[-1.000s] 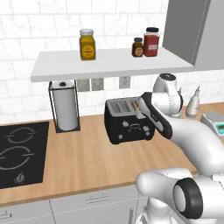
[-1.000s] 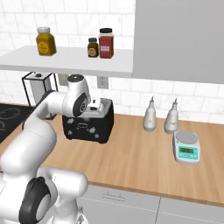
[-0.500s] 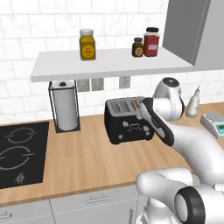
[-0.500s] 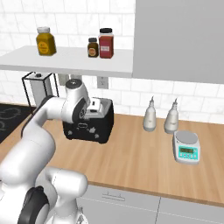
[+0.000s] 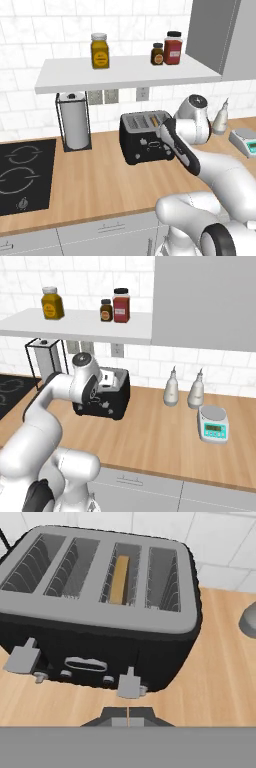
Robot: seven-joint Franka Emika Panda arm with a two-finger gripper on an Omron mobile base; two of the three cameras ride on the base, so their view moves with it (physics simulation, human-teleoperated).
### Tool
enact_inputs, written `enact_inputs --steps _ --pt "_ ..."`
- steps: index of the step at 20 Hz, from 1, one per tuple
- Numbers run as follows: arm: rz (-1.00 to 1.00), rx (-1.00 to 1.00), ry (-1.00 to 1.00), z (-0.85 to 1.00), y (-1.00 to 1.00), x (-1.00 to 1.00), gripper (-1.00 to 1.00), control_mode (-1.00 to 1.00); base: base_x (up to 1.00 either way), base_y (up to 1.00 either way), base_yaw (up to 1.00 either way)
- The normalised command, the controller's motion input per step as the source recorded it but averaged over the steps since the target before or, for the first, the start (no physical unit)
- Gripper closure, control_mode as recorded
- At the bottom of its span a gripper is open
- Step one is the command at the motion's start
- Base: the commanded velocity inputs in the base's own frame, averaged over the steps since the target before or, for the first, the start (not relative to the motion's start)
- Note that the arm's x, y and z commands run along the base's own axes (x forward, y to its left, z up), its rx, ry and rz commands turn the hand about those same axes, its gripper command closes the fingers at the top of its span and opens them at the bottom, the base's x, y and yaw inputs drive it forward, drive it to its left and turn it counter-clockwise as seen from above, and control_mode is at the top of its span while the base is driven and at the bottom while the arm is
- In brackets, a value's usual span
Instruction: Start the toaster. Once the lever pops up, take the bread to the plate on the dining counter.
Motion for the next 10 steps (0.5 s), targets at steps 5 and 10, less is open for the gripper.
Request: enact_inputs --steps 5,10 --pt "0.0 0.0 -0.17 -0.04 -0.03 0.0 1.0 -1.0 0.0 0.0 0.0" --pt "0.0 0.0 -0.07 -0.06 -0.06 0.0 1.0 -1.0 0.0 0.0 0.0"
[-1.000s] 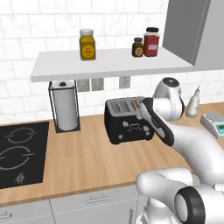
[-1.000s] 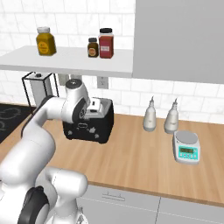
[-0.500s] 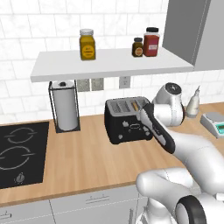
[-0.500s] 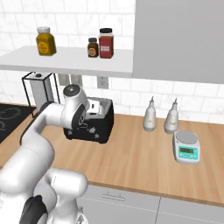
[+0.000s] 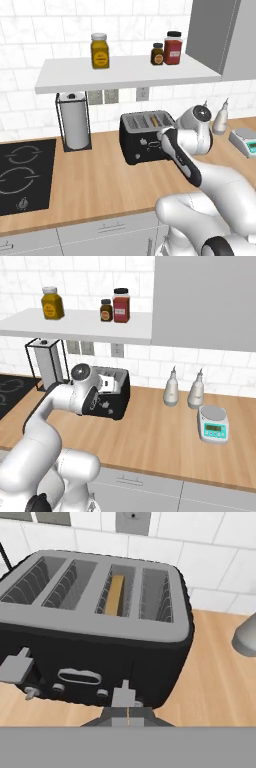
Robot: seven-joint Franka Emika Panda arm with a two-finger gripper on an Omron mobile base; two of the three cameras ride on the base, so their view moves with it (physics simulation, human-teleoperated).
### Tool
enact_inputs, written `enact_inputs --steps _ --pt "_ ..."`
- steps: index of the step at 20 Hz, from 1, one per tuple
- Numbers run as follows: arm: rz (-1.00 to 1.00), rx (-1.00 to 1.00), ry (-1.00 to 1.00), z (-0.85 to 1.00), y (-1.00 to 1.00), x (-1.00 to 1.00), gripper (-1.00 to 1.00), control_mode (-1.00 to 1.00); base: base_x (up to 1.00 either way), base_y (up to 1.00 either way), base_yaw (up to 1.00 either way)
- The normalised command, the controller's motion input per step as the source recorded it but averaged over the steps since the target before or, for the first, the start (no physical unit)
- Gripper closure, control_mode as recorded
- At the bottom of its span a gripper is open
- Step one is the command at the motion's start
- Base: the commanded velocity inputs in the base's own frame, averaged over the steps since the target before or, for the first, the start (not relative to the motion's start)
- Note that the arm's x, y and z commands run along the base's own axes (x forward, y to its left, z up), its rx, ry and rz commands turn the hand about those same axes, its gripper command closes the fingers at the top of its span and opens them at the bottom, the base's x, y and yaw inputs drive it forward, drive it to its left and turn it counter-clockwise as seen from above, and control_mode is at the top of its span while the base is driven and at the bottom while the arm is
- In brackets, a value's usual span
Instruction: Start the toaster. Once the lever pops up, take the bread to the plate on the dining counter.
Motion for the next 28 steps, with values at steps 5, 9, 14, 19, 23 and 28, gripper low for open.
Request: enact_inputs --steps 5,9,14,19,23,28 --pt "0.0 0.0 -0.11 -0.09 -0.01 0.0 1.0 -1.0 0.0 0.0 0.0" --pt "0.0 0.0 -0.12 -0.13 0.0 0.0 1.0 -1.0 0.0 0.0 0.0" --pt "0.0 0.0 -0.16 -0.17 -0.01 -0.08 1.0 -1.0 0.0 0.0 0.0" --pt "0.02 0.0 -0.07 -0.1 -0.18 -0.02 1.0 -1.0 0.0 0.0 0.0" --pt "0.02 0.0 0.0 -0.03 -0.23 0.0 1.0 -1.0 0.0 0.0 0.0" --pt "0.0 0.0 0.06 -0.04 -0.05 0.0 1.0 -1.0 0.0 0.0 0.0"
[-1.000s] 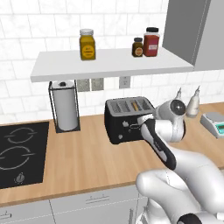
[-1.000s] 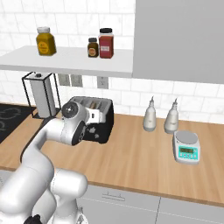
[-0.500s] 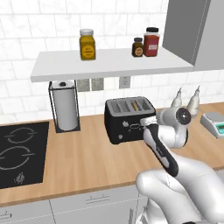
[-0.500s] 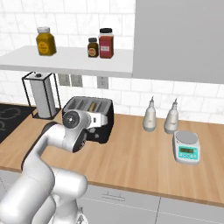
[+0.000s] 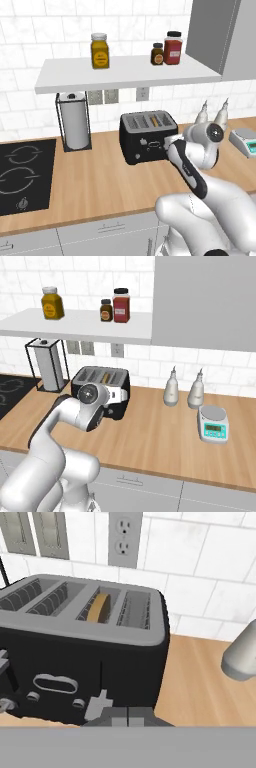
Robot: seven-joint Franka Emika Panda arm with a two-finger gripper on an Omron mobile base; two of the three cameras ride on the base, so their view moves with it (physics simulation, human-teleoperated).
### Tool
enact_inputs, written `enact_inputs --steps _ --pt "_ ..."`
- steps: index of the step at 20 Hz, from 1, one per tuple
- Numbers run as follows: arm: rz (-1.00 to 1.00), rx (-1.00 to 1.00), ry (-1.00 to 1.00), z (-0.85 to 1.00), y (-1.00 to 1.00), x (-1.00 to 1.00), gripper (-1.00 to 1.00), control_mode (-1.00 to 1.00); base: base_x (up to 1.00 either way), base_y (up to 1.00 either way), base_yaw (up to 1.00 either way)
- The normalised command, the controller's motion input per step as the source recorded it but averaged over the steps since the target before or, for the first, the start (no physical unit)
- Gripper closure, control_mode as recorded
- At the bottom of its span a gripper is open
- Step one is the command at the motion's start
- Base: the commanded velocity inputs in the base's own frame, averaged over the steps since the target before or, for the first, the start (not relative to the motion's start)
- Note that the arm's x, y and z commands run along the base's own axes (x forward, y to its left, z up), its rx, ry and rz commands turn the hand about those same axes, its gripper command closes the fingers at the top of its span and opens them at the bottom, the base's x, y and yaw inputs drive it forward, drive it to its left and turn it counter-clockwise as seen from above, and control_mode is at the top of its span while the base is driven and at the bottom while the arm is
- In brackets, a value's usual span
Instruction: Start the toaster. Once the lever pops up, take the bread to the plate on the dining counter.
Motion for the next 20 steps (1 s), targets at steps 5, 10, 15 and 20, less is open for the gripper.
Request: enact_inputs --steps 5,10,15,20 --pt "0.0 0.0 0.14 -0.07 0.0 0.0 1.0 -1.0 0.0 0.0 0.0" --pt "0.0 0.0 0.07 -0.01 0.0 0.0 1.0 -1.0 0.0 0.0 0.0" --pt "0.0 0.0 0.0 0.0 0.0 0.0 1.0 -1.0 0.0 0.0 0.0" --pt "0.0 0.0 0.0 0.0 -0.12 0.0 1.0 -1.0 0.0 0.0 0.0"
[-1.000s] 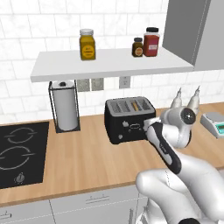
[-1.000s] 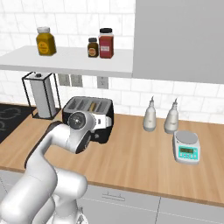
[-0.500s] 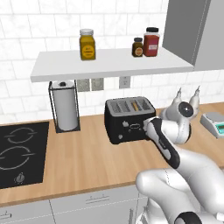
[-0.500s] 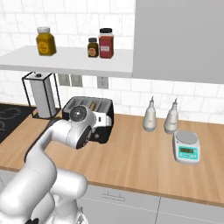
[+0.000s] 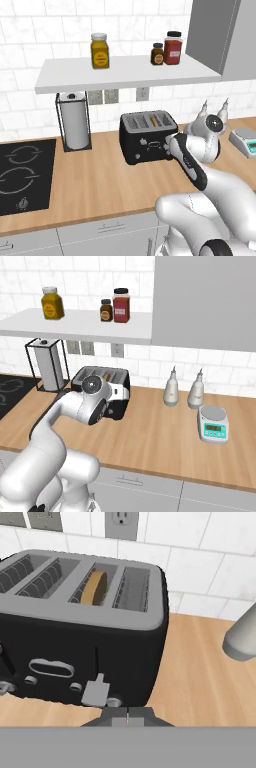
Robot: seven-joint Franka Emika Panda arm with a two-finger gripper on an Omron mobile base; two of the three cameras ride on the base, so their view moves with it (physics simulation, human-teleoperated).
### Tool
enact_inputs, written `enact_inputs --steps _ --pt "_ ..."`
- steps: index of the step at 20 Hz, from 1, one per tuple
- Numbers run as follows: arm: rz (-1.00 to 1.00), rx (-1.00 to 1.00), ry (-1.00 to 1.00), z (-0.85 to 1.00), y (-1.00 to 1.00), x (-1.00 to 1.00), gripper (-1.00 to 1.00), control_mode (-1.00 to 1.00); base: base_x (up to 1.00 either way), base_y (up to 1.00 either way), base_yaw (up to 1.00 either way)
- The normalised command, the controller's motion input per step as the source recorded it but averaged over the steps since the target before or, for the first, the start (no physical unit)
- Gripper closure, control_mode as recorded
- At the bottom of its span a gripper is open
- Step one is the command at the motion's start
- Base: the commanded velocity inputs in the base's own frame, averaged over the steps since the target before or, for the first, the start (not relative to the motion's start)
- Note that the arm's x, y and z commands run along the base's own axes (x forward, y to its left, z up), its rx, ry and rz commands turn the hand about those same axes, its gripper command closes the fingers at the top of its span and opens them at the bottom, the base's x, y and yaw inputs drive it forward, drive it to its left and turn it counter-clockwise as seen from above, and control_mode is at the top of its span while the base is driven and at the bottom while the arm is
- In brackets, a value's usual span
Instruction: Start the toaster. Once the lever pops up, take the bread to the plate on the dining counter.
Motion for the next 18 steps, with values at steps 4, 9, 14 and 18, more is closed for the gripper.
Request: enact_inputs --steps 4,9,14,18 --pt "0.0 0.0 0.0 0.0 0.0 0.0 1.0 -1.0 0.0 0.0 0.0" --pt "0.0 0.0 0.0 0.0 0.0 0.0 1.0 -1.0 0.0 0.0 0.0" --pt "0.0 0.0 0.0 -0.04 0.0 0.0 1.0 -1.0 0.0 0.0 0.0" --pt "0.0 0.0 -0.05 -0.22 0.0 0.0 1.0 -1.0 0.0 0.0 0.0"
